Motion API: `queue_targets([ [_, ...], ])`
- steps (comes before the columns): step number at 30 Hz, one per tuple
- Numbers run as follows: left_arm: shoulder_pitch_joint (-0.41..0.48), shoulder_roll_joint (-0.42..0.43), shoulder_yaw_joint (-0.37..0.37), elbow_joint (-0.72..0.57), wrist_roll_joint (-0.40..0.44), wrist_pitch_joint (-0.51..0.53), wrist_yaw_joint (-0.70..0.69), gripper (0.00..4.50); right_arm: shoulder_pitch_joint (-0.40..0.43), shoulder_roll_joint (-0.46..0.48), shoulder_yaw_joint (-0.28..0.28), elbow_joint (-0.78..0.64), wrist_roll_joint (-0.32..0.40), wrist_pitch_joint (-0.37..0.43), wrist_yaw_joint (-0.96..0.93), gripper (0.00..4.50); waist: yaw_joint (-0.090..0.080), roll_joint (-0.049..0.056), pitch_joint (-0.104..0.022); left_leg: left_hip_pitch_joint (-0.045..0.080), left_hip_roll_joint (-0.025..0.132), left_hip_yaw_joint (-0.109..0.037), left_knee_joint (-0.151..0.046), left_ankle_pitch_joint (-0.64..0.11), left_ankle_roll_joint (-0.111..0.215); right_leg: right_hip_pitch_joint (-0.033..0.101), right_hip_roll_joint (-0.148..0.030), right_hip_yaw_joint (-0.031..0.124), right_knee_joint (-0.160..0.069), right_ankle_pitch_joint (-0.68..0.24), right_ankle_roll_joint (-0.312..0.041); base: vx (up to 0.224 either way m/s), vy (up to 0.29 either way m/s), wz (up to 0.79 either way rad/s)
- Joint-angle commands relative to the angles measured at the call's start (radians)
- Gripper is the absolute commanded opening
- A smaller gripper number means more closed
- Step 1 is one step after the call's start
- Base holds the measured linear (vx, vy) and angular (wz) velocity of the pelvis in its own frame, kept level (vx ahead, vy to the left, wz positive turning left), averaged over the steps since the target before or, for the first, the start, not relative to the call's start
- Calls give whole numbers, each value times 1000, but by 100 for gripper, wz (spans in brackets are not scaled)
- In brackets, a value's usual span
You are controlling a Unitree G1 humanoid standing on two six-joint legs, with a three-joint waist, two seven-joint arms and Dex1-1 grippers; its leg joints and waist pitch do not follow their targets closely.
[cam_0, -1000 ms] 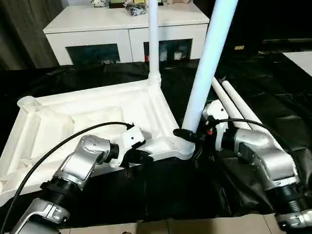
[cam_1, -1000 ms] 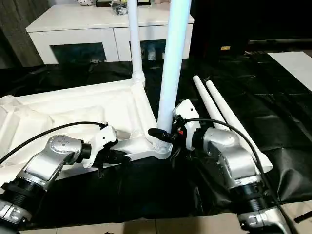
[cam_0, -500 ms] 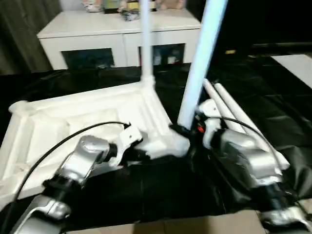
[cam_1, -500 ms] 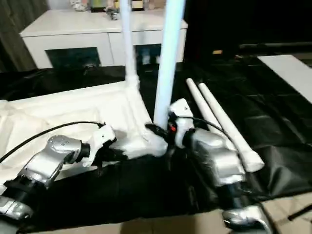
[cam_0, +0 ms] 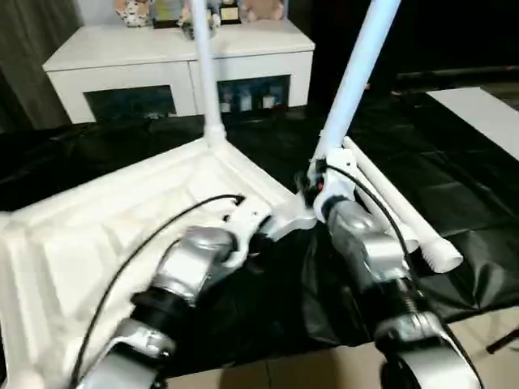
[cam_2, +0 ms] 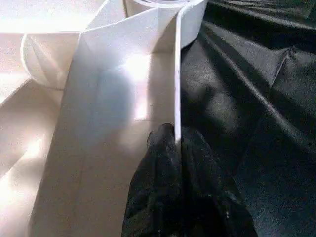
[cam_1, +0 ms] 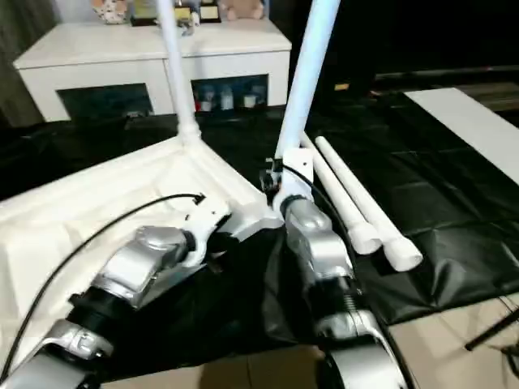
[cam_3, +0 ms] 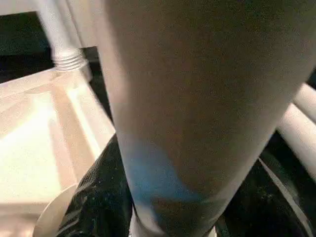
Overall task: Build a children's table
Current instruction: Rotate leg to tighten
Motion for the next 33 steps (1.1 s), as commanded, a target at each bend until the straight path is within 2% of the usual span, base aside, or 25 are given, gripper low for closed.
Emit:
queue_targets([
  [1,-11,-6,-5,-67,9,13,21,0,77,13,-5,180,-1,95,-25,183,-7,6,-20,29,56,-54,-110,-683,-119,-19,-42,10,-90,-418,-107,0,0,0],
  [2,-7,-2,-10,-78,14,20,22,0,70,14,0,189,-8,92,-25,183,-6,8,-20,28,54,-56,-111,-685,-119,-19,-42,10,-91,-418,-102,0,0,0],
  [3,6,16,-16,-106,20,36,21,0,57,15,2,206,-12,95,-26,183,-6,6,-20,32,55,-56,-109,-692,-119,-25,-42,11,-92,-417,-104,0,0,0],
  [7,19,32,-15,-135,18,57,22,0,36,17,-7,248,-14,88,-27,183,-9,7,-21,25,54,-59,-112,-692,-121,-20,-41,9,-88,-402,-105,0,0,0],
  [10,25,38,-12,-143,20,68,29,0,15,22,-16,288,-11,74,-23,183,-16,7,-20,30,53,-59,-111,-714,-123,-27,-38,9,-90,-402,-106,0,0,0],
  [12,27,42,-12,-146,21,69,28,0,8,24,-20,298,-9,73,-16,183,-13,7,-20,35,53,-55,-109,-712,-122,-32,-38,11,-93,-394,-108,0,0,0],
  [14,34,54,-17,-162,16,70,21,0,-7,24,-19,316,-12,71,8,183,-14,10,-20,29,55,-57,-112,-700,-123,-27,-39,12,-88,-368,-114,0,0,0],
  [17,40,65,-22,-176,6,70,8,0,-28,15,-15,335,-14,70,33,183,-18,13,-20,27,55,-58,-114,-703,-128,-26,-37,10,-84,-342,-120,0,0,0],
  [18,40,65,-23,-177,4,69,4,0,-33,13,-15,339,-13,71,39,183,-20,10,-20,26,54,-57,-113,-705,-126,-25,-37,10,-85,-343,-123,0,0,0],
  [22,43,65,-26,-184,-4,66,-7,0,-50,6,-16,358,-11,75,68,183,-23,9,-19,27,55,-57,-113,-717,-122,-28,-38,10,-88,-375,-120,0,0,0],
  [24,45,70,-34,-195,-12,53,-27,0,-62,1,-9,369,-7,102,120,183,-22,7,-19,28,54,-56,-112,-714,-119,-29,-39,11,-89,-380,-119,0,0,0],
  [27,47,79,-39,-216,-21,66,-40,0,-73,-4,0,382,-7,128,168,183,-23,4,-20,22,56,-56,-112,-697,-114,-26,-41,12,-86,-359,-129,0,0,0],
  [30,42,79,-31,-213,-16,86,-19,0,-81,-2,-9,385,-9,113,151,183,-21,3,-19,26,56,-51,-111,-679,-114,-30,-39,14,-86,-340,-140,0,0,0],
  [33,39,76,-24,-201,-13,82,-5,0,-86,8,-17,382,-6,87,142,183,-21,4,-17,28,56,-52,-112,-695,-116,-33,-38,13,-88,-365,-135,0,0,0],
])
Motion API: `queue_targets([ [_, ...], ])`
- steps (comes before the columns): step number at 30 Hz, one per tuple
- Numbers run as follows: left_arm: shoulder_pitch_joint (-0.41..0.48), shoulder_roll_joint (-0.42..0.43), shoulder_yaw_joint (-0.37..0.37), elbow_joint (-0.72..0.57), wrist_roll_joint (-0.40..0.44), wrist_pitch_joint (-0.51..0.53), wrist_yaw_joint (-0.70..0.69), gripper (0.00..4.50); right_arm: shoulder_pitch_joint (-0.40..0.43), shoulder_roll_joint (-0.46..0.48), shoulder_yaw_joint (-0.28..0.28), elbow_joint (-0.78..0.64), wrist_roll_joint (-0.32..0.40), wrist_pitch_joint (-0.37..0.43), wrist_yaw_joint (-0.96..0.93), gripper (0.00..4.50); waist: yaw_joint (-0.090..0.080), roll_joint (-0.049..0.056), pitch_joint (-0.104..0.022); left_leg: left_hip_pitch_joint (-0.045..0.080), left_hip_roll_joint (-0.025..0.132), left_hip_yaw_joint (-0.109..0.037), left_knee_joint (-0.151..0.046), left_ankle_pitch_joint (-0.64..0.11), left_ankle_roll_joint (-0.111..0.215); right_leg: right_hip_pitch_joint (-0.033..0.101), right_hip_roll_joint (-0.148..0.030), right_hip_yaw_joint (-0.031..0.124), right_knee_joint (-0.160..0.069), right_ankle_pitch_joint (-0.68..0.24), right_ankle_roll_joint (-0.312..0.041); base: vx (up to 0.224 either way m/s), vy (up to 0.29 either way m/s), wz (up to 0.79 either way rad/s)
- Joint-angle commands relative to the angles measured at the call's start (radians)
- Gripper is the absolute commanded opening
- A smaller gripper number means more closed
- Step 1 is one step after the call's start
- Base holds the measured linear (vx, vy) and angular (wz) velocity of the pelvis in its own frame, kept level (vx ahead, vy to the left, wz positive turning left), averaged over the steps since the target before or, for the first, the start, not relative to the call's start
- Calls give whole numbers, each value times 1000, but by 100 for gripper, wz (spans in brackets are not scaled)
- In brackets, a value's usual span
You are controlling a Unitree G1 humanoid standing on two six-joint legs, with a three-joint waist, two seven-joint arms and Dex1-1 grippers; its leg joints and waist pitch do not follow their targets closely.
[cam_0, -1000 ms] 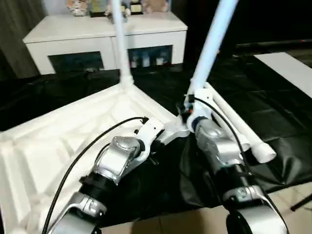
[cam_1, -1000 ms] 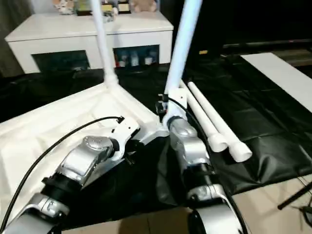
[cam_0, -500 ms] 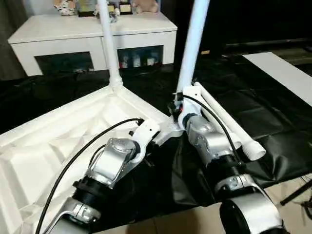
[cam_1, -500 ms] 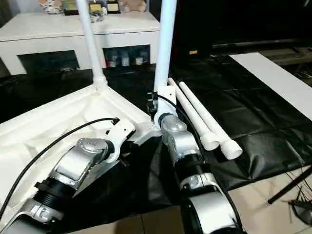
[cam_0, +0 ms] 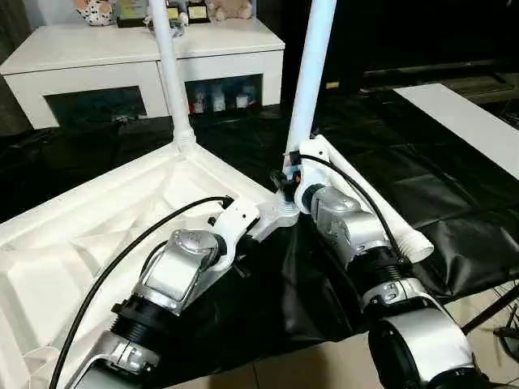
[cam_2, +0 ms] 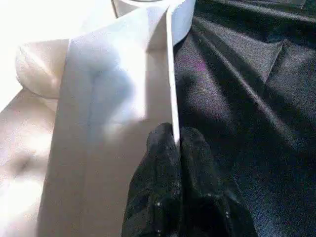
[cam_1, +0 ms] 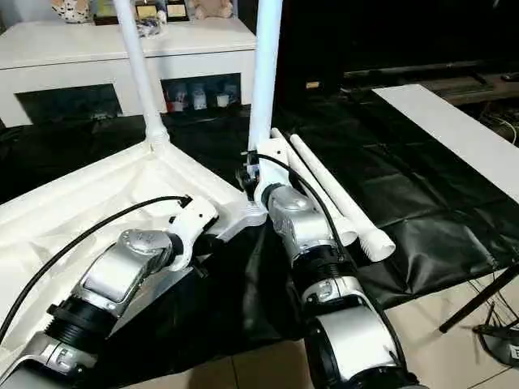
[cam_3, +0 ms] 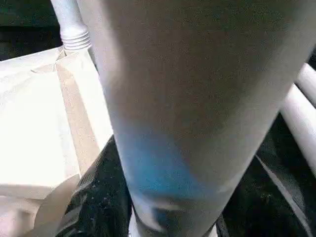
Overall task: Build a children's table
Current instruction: Rotate leg to tighten
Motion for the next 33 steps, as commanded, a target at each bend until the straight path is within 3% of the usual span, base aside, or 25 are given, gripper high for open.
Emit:
queue_targets([
  [1,-25,-5,-7,-47,-10,-12,-8,0,73,10,-23,154,20,83,-14,183,0,14,-17,29,57,-44,-110,-703,-113,-16,-39,14,-87,-383,-127,0,0,0],
  [5,-25,5,-4,-44,-15,-22,-14,0,69,22,-35,116,39,40,35,183,0,14,-17,30,57,-45,-111,-714,-112,-18,-40,14,-90,-394,-119,0,0,0],
  [6,-25,5,-4,-44,-15,-22,-14,0,69,22,-35,115,40,40,37,183,1,19,-17,31,57,-45,-111,-714,-113,-18,-40,15,-89,-393,-119,0,0,0],
  [8,-27,12,0,-44,-18,-30,-18,0,67,17,-30,90,42,39,66,239,1,17,-18,29,57,-45,-112,-708,-112,-17,-39,15,-88,-385,-120,0,0,0],
  [12,-30,18,5,-44,-24,-39,-24,0,64,5,-23,58,42,43,92,281,4,15,-25,25,60,-41,-112,-651,-109,-8,-40,16,-82,-291,-149,0,0,0],
  [14,-31,23,7,-43,-25,-43,-28,0,68,-7,-11,35,37,44,115,290,9,4,-31,10,57,-32,-107,-529,-80,9,-42,19,-69,-186,-177,0,0,0],
  [15,-33,28,10,-42,-26,-48,-32,0,74,-20,1,9,33,42,146,299,18,11,-28,13,59,-24,-104,-489,-57,3,-45,22,-73,-187,-188,0,0,0],
  [17,-33,43,15,-42,-32,-59,-40,0,92,-48,20,-52,35,53,219,326,27,9,-29,11,58,-22,-100,-458,-44,7,-46,22,-76,-242,-188,0,0,0],
  [20,-32,57,16,-44,-37,-72,-52,0,108,-68,25,-95,45,69,269,352,37,7,-37,10,60,-16,-93,-372,-27,8,-45,25,-71,-166,-201,0,0,0],
  [21,-30,70,13,-47,-39,-87,-67,0,120,-87,32,-127,54,76,305,352,42,7,-46,0,58,-15,-86,-277,4,19,-43,21,-61,-77,-219,0,0,0],
  [22,-30,70,13,-47,-39,-87,-67,0,120,-87,32,-127,54,76,305,370,44,8,-51,-3,58,-14,-81,-225,16,23,-43,19,-53,-14,-228,0,0,0],
  [24,-23,104,4,-56,-46,-138,-118,0,152,-135,52,-200,74,94,390,385,58,7,-54,-8,55,-9,-64,-75,67,28,-36,12,-37,176,-264,0,0,0],
  [28,-9,155,-12,-63,-51,-203,-189,0,194,-199,83,-277,83,82,499,420,68,12,-61,-5,56,-5,-52,-19,98,27,-34,9,-23,261,-293,0,0,0],
  [29,-2,179,-21,-65,-51,-224,-219,0,213,-229,98,-304,80,63,544,428,74,7,-65,-8,56,-5,-43,28,117,29,-32,7,-15,305,-297,0,0,0],
  [32,7,211,-34,-65,-51,-261,-259,0,241,-268,115,-343,72,40,603,447,81,7,-59,-9,59,-3,-43,0,126,23,-33,7,-17,252,-300,0,0,0],
  [33,16,233,-43,-71,-56,-295,-296,0,258,-290,126,-367,67,30,635,447,82,5,-53,-8,63,-2,-48,-63,109,20,-35,8,-23,152,-301,0,0,0],
])
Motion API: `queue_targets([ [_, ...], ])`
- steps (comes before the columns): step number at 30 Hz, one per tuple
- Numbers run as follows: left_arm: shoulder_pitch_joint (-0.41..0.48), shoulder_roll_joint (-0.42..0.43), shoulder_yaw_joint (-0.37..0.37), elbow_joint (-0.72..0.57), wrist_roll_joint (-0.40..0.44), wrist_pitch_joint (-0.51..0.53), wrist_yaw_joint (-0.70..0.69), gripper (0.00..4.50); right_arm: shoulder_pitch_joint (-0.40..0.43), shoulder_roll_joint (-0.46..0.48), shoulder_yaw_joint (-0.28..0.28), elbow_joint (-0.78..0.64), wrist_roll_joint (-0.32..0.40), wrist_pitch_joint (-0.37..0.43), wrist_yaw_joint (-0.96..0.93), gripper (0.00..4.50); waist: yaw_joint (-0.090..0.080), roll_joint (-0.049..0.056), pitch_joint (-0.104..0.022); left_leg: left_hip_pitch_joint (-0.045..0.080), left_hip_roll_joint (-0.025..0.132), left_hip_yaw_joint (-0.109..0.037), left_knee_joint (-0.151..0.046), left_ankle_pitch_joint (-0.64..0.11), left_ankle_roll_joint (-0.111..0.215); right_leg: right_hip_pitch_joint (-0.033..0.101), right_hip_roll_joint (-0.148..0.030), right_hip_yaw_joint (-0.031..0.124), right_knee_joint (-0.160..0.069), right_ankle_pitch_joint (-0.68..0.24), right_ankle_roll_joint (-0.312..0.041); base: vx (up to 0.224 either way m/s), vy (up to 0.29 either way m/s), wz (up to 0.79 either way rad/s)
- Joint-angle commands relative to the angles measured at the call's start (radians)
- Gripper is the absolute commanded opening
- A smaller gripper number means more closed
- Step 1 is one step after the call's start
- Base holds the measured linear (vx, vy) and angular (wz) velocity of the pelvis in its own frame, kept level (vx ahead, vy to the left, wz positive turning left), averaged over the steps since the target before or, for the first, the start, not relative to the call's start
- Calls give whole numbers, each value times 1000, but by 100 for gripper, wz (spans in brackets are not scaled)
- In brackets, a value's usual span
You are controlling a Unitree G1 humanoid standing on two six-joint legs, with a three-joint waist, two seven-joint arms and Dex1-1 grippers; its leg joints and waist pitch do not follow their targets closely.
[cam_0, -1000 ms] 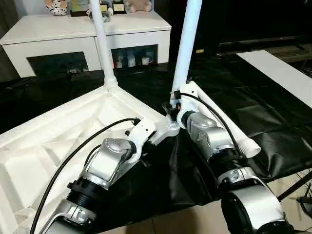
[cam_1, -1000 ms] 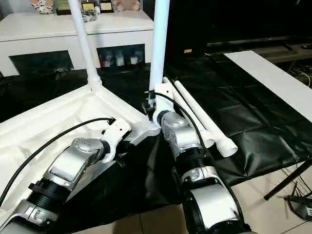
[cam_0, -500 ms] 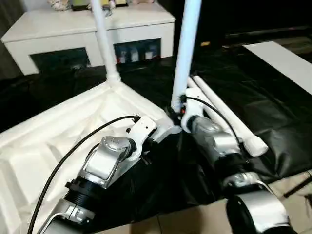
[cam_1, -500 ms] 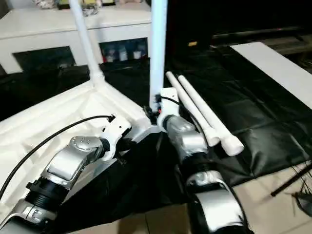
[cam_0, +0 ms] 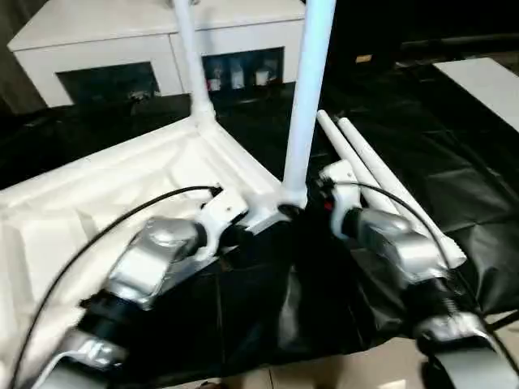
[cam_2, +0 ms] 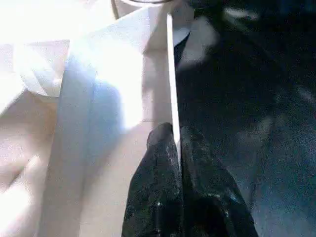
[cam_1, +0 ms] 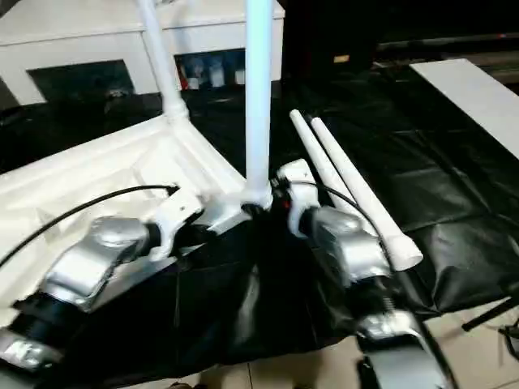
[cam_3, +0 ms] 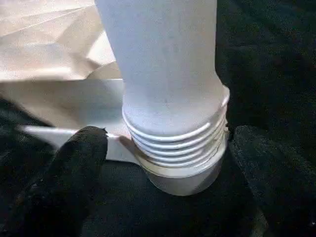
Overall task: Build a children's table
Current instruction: Rotate leg to tighten
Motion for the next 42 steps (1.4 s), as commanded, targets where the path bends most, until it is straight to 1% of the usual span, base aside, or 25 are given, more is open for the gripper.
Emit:
queue_targets([
  [1,10,31,-25,-34,-2,-75,-65,0,22,-27,28,-62,-3,-26,65,447,5,-6,-67,34,50,-7,-49,-102,104,55,-43,13,-33,50,-282,0,0,0],
  [2,20,59,-30,-37,-8,-130,-110,0,51,-66,45,-104,2,-32,127,447,8,-3,-65,37,53,-7,-54,-147,85,55,-43,14,-38,-17,-270,0,0,0],
  [3,20,63,-31,-36,-8,-137,-116,0,57,-74,48,-115,4,-32,139,447,9,-3,-64,40,55,-7,-55,-163,76,53,-42,15,-39,-37,-263,0,0,0],
  [5,24,85,-34,-33,-10,-166,-144,0,80,-105,55,-161,22,-29,189,447,11,-4,-61,45,58,-2,-60,-211,47,49,-40,17,-43,-93,-247,0,0,0],
  [7,28,104,-36,-34,-18,-178,-172,0,96,-128,59,-206,45,-23,228,447,10,-6,-60,44,57,0,-63,-233,33,49,-41,17,-43,-120,-238,0,0,0],
  [9,34,114,-36,-42,-29,-185,-196,0,105,-142,63,-232,56,-23,254,447,7,-5,-61,44,58,1,-64,-237,27,47,-43,17,-42,-132,-234,0,0,0],
  [12,40,125,-37,-49,-38,-197,-219,0,112,-163,73,-253,61,-25,294,447,6,-4,-63,44,57,1,-61,-229,26,44,-42,18,-40,-116,-237,0,0,0],
  [14,42,128,-37,-49,-40,-203,-223,0,113,-171,75,-252,56,-31,302,447,6,-6,-65,41,55,2,-57,-217,31,46,-43,18,-36,-90,-245,0,0,0],
  [16,44,134,-37,-39,-39,-222,-233,0,110,-181,79,-242,42,-47,312,447,6,-6,-66,39,54,2,-54,-209,37,48,-44,18,-35,-83,-248,0,0,0],
  [18,47,140,-39,-35,-40,-235,-246,0,98,-181,84,-213,32,-64,314,417,7,-8,-67,38,53,3,-51,-201,46,48,-46,19,-35,-81,-252,0,0,0],
  [20,47,141,-39,-35,-40,-236,-247,0,96,-181,86,-208,29,-67,313,407,8,-8,-67,38,53,4,-50,-196,50,48,-45,18,-34,-86,-253,0,0,0],
  [22,46,141,-39,-32,-40,-238,-250,0,91,-178,90,-200,25,-70,311,385,9,-8,-67,38,53,4,-49,-194,52,47,-45,18,-33,-92,-254,0,0,0],
  [23,44,141,-38,-28,-38,-240,-251,0,86,-176,93,-190,19,-76,306,385,9,-10,-66,37,53,3,-48,-198,50,47,-45,18,-33,-101,-256,0,0,0],
  [24,43,141,-38,-26,-38,-240,-251,0,84,-175,94,-186,17,-78,305,367,10,-10,-66,38,53,3,-47,-205,48,46,-45,18,-34,-112,-253,0,0,0],
  [27,39,138,-38,-16,-36,-246,-252,0,67,-161,97,-150,7,-97,299,355,9,-9,-66,38,53,3,-48,-222,42,45,-45,19,-34,-133,-250,0,0,0],
  [29,38,137,-39,-14,-36,-247,-252,0,63,-155,100,-141,9,-99,306,330,8,-8,-64,38,53,2,-49,-240,34,43,-44,19,-35,-155,-247,0,0,0],
  [31,38,136,-40,-12,-35,-248,-253,0,61,-152,103,-136,10,-103,312,319,8,-9,-65,39,53,2,-49,-237,33,44,-44,20,-34,-148,-245,0,0,0],
  [33,38,136,-40,-10,-34,-250,-255,0,55,-144,105,-124,11,-110,314,299,8,-8,-67,38,52,2,-48,-227,34,45,-44,19,-33,-136,-245,0,0,0],
  [35,37,136,-40,-8,-32,-250,-257,0,50,-137,108,-115,11,-119,316,282,7,-9,-68,36,51,2,-45,-212,42,46,-43,18,-30,-111,-252,0,0,0],
  [37,37,137,-40,-7,-32,-252,-258,0,48,-133,109,-109,14,-124,322,266,6,-9,-68,36,51,2,-45,-209,47,46,-44,17,-29,-106,-257,0,0,0],
  [40,36,138,-41,-4,-31,-255,-260,0,49,-132,112,-103,13,-130,330,259,7,-10,-69,36,51,3,-43,-203,51,47,-44,18,-29,-103,-259,0,0,0],
  [42,37,138,-41,1,-30,-254,-260,0,57,-129,110,-95,11,-133,318,254,7,-8,-69,37,51,3,-43,-202,52,47,-44,17,-29,-104,-261,0,0,0],
])
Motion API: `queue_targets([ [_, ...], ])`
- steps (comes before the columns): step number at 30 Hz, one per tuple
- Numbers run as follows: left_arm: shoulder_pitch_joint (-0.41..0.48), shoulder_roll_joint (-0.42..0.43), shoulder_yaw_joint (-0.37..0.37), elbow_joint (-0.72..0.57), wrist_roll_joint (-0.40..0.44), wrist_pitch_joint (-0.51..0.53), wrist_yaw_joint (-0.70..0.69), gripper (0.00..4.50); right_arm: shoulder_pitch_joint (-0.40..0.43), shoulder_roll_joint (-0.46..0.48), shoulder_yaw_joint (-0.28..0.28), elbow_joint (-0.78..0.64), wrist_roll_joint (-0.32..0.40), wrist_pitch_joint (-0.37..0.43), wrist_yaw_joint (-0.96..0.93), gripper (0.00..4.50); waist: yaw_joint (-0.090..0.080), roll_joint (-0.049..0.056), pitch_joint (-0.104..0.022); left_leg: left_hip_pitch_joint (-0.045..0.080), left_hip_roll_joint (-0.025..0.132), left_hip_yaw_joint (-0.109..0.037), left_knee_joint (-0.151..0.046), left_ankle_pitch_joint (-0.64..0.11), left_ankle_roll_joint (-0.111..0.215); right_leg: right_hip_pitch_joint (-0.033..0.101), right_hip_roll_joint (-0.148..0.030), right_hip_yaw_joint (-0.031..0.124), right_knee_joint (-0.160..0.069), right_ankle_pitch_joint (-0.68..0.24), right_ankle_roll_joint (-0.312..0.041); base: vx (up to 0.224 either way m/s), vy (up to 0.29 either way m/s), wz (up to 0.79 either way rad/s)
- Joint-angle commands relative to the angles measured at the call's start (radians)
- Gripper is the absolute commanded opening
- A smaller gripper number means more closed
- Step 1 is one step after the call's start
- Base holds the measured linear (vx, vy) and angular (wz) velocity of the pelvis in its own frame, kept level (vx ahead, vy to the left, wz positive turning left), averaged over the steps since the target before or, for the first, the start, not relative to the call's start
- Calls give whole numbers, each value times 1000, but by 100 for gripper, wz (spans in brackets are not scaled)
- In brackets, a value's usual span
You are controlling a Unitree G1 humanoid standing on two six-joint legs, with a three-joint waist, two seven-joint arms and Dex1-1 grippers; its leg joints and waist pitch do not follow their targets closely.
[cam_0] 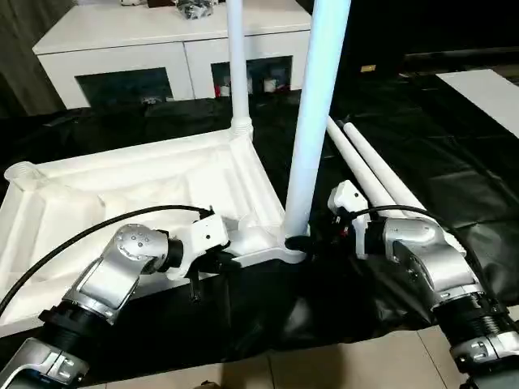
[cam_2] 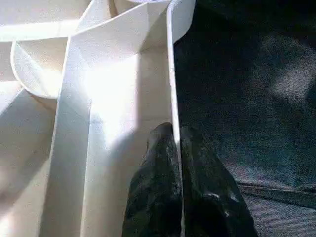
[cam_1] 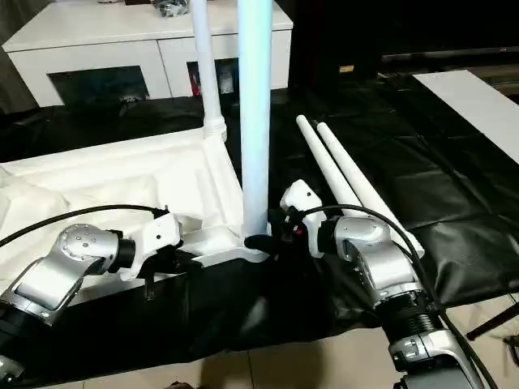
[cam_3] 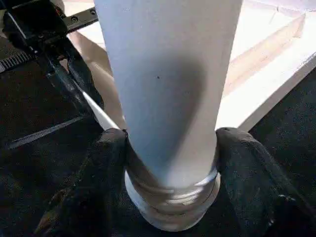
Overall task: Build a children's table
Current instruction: Rotate leg to tighten
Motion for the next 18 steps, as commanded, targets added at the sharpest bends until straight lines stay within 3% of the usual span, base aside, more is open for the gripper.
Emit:
queue_targets([
  [1,-19,1,-1,-17,-1,-29,-14,0,-9,18,3,20,-8,-7,-27,253,3,-5,-69,32,44,-20,-69,-205,53,42,-36,13,-50,-113,-261,0,0,0],
  [4,-18,-18,6,-8,-7,-6,7,0,-14,47,-20,65,-26,-1,-116,252,0,-5,-68,33,43,-20,-69,-216,46,40,-36,14,-52,-131,-261,0,0,0],
  [6,-25,-57,22,12,-18,24,48,0,-17,95,-61,114,-31,30,-244,252,-9,-3,-64,32,41,-20,-73,-257,21,37,-35,15,-56,-181,-254,0,0,0],
  [8,-34,-99,32,36,-22,46,93,0,-17,138,-95,144,-29,61,-346,251,-17,-1,-64,34,39,-25,-78,-305,-9,38,-36,15,-60,-242,-234,0,0,0],
  [11,-46,-144,37,59,-20,74,144,0,-9,194,-126,158,-33,96,-475,251,-28,-3,-60,35,37,-28,-83,-354,-26,35,-35,15,-68,-300,-207,0,0,0],
  [12,-54,-166,39,68,-15,91,173,0,-4,219,-132,161,-41,104,-527,250,-27,1,-59,36,37,-29,-84,-366,-28,33,-37,15,-70,-320,-201,0,0,0],
  [14,-75,-209,42,88,0,129,236,0,1,269,-134,171,-63,112,-626,248,-33,2,-51,46,36,-30,-87,-430,-50,24,-37,15,-85,-426,-171,0,0,0],
  [18,-117,-287,68,133,30,200,368,0,-13,344,-155,215,-85,109,-786,244,-38,3,-51,52,34,-35,-90,-466,-65,20,-36,14,-93,-482,-140,0,0,0],
])
